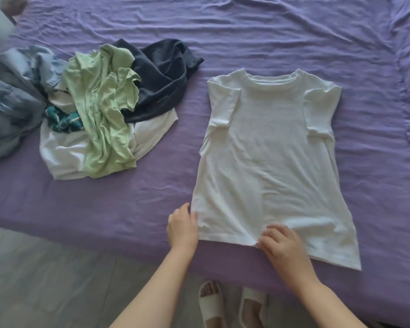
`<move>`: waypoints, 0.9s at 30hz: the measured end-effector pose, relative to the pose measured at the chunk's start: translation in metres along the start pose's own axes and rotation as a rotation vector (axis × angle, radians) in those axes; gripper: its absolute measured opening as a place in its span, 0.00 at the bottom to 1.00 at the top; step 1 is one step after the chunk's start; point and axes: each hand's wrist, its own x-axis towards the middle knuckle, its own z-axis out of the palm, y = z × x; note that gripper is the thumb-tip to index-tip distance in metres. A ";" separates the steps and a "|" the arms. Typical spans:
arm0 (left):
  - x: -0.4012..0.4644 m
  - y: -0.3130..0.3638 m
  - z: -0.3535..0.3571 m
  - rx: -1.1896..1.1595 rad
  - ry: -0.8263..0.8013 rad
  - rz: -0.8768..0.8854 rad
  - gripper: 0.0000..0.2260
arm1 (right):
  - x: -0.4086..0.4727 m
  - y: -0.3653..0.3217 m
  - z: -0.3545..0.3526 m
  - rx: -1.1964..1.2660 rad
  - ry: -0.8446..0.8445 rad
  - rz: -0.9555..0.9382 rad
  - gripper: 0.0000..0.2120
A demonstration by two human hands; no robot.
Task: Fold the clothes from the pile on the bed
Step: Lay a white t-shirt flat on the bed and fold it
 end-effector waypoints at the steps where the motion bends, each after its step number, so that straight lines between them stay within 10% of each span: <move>1: 0.002 -0.001 0.000 -0.034 0.000 -0.008 0.14 | -0.004 -0.001 -0.001 -0.016 -0.023 -0.008 0.09; 9: 0.001 -0.019 -0.004 -0.444 -0.061 -0.018 0.03 | 0.009 -0.027 0.017 0.160 -0.066 0.305 0.13; 20: 0.019 -0.064 -0.027 0.101 0.027 0.226 0.08 | -0.012 -0.030 0.019 0.001 -0.159 0.338 0.22; 27: -0.012 -0.003 0.005 0.194 -0.068 0.649 0.15 | -0.010 -0.013 0.003 0.241 -0.257 0.419 0.07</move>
